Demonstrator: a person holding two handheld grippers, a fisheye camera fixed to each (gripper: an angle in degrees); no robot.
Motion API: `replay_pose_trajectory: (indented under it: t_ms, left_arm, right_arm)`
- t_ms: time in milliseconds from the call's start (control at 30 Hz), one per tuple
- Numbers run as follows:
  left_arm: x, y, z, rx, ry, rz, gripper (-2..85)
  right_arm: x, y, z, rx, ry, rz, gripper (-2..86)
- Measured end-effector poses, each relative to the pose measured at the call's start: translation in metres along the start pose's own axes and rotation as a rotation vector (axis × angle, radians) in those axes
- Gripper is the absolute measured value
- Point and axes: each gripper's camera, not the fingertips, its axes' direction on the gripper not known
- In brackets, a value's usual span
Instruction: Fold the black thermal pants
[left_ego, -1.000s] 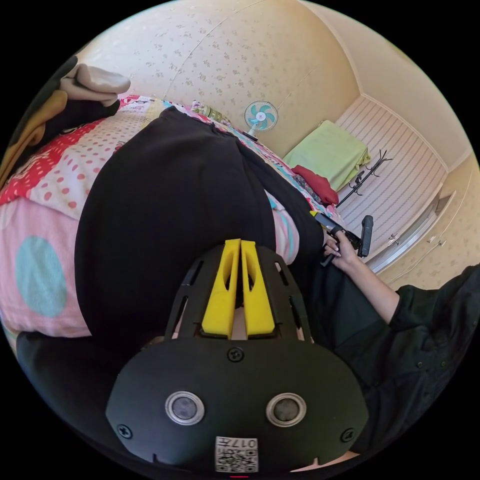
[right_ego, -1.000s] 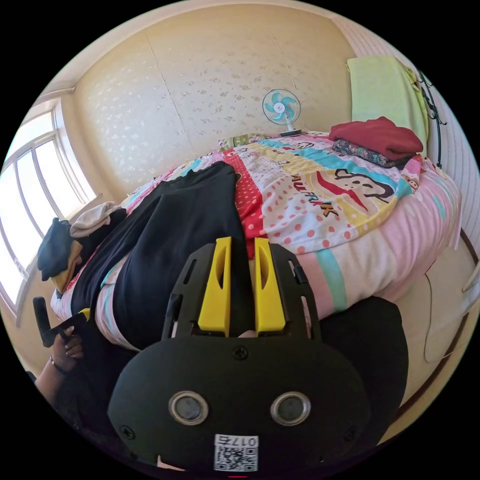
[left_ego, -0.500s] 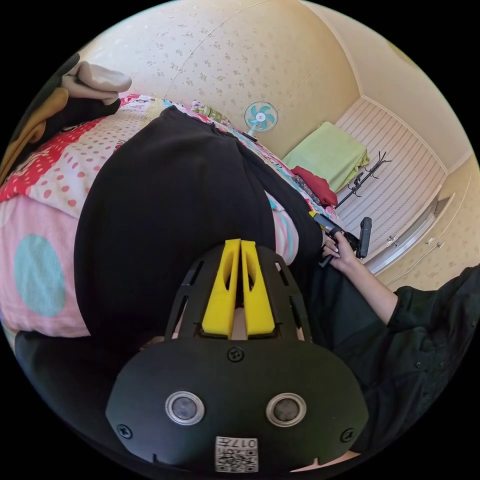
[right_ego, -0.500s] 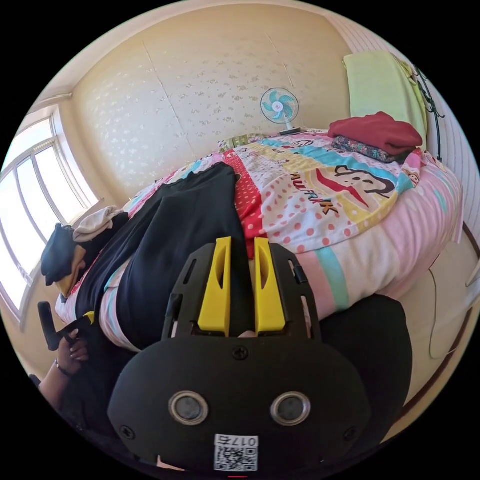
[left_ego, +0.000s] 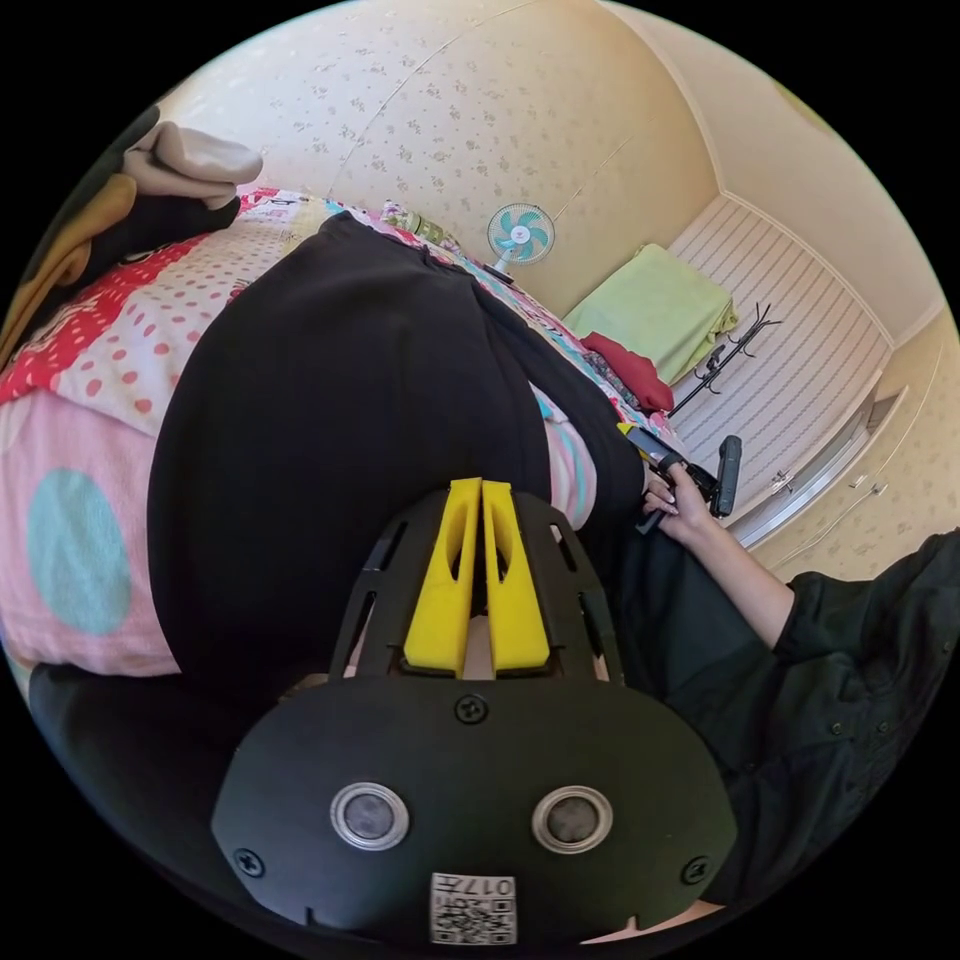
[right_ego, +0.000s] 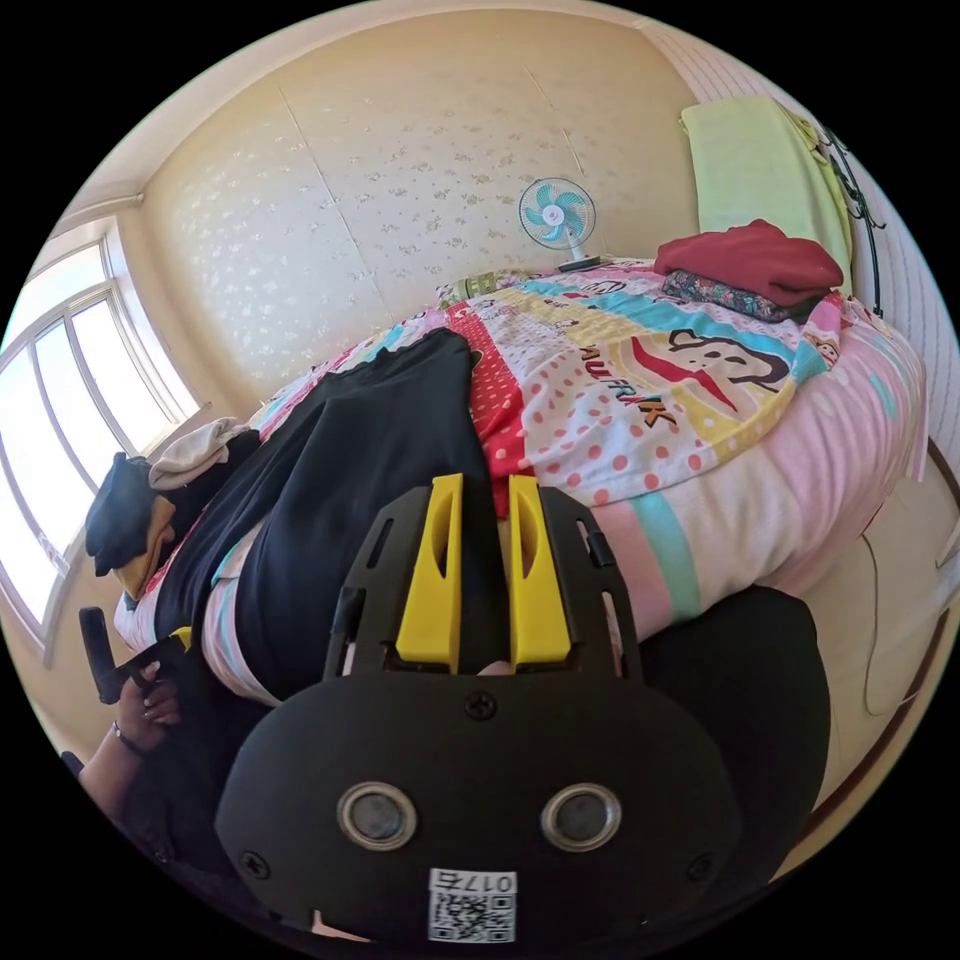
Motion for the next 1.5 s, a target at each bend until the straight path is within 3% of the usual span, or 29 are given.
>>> replay_pose_trajectory:
  t_ms: [200,300,367,533,600,767,800,900,1000,1133,1300,1433,1500]
  left_arm:
    - [0.004,0.007,0.004,0.001,0.003,-0.003,-0.9]
    - [0.008,0.011,0.006,-0.003,-0.006,0.006,-0.7]
    - [0.019,0.011,0.006,-0.016,-0.056,0.045,-0.3]
    - [0.091,0.021,0.008,-0.009,-0.358,0.336,10.7]
    - [0.098,0.027,0.012,0.018,-0.381,0.387,12.9]
    - [0.093,0.02,0.013,-0.027,-0.316,0.288,12.4]
    - [0.092,0.018,0.005,-0.009,-0.231,0.255,12.3]
    - [0.105,0.014,-0.021,0.103,0.054,0.265,12.0]
    - [0.144,0.008,-0.02,0.081,0.181,0.363,12.1]
    - [0.171,-0.005,0.011,0.018,0.181,0.27,15.2]
    - [0.13,-0.013,0.028,-0.02,0.046,-0.053,10.1]
    - [0.091,-0.006,0.02,-0.018,0.229,-0.064,1.9]
    - [0.085,-0.005,0.011,0.013,0.277,-0.06,1.1]
  right_arm:
    - [0.002,-0.009,0.003,-0.013,-0.006,-0.004,7.7]
    - [0.008,-0.032,0.004,-0.153,-0.042,-0.02,7.7]
    - [0.012,-0.059,0.003,-0.344,-0.092,-0.065,7.9]
    - [0.025,-0.072,-0.006,-0.484,-0.151,-0.132,11.0]
    - [0.027,-0.07,-0.003,-0.523,-0.149,-0.159,11.2]
    - [0.02,-0.078,0.007,-0.7,-0.142,-0.163,4.4]
    - [0.018,-0.08,0.004,-0.695,-0.147,-0.158,4.1]
    - [-0.007,-0.097,-0.025,-0.601,-0.364,-0.214,3.1]
    - [-0.045,-0.108,-0.037,-0.507,-0.574,-0.297,2.7]
    - [-0.108,-0.095,0.002,-0.607,-0.764,-0.328,2.6]
    - [-0.148,-0.075,0.02,-0.712,-0.72,-0.462,2.9]
    - [-0.115,-0.111,0.035,-0.772,-0.88,-0.417,3.8]
    - [-0.089,-0.14,0.042,-0.702,-0.922,-0.317,4.6]
